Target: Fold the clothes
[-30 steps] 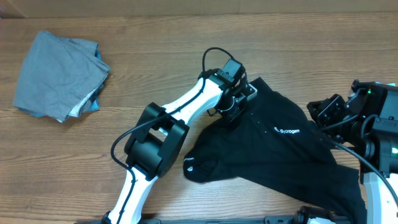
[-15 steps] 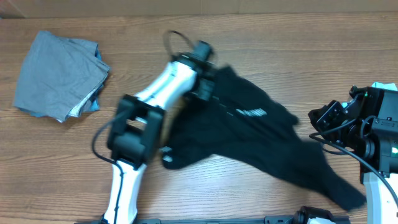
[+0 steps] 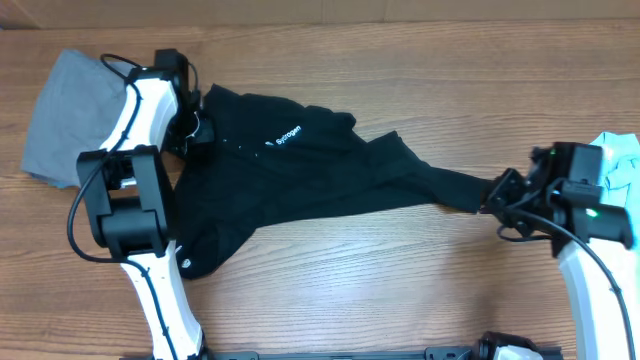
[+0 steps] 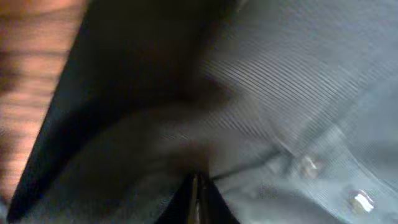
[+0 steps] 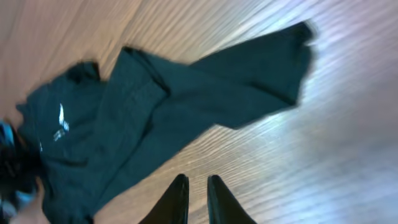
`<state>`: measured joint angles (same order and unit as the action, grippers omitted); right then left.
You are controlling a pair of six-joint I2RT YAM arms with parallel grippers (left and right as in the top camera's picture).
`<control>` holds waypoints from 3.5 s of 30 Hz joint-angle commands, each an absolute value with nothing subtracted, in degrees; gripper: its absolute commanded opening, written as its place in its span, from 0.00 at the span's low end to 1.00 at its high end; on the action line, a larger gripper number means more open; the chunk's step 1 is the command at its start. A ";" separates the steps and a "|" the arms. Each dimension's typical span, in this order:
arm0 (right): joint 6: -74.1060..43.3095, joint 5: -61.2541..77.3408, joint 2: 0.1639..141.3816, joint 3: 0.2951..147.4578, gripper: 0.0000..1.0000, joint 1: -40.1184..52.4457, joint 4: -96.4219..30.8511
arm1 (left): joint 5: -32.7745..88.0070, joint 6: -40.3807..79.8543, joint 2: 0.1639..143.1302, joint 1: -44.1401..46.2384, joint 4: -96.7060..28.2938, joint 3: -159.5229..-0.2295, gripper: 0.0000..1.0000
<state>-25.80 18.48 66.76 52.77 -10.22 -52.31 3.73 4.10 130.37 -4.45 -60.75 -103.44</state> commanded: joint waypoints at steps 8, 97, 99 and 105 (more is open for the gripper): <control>-26.96 32.95 80.99 49.87 0.44 0.73 -27.62 | 21.21 -4.14 108.73 2.48 -63.35 -104.07 0.69; -25.06 23.62 82.72 35.81 0.14 -4.97 -44.23 | 8.88 3.88 101.84 -8.88 -89.65 -87.81 0.69; -25.08 22.72 82.48 37.21 0.13 -4.97 -45.74 | 10.44 3.79 101.75 -10.15 -88.07 -85.38 0.69; -25.50 20.60 82.39 39.42 0.09 -4.97 -47.00 | 15.75 1.21 101.75 -10.87 -82.91 -77.67 0.69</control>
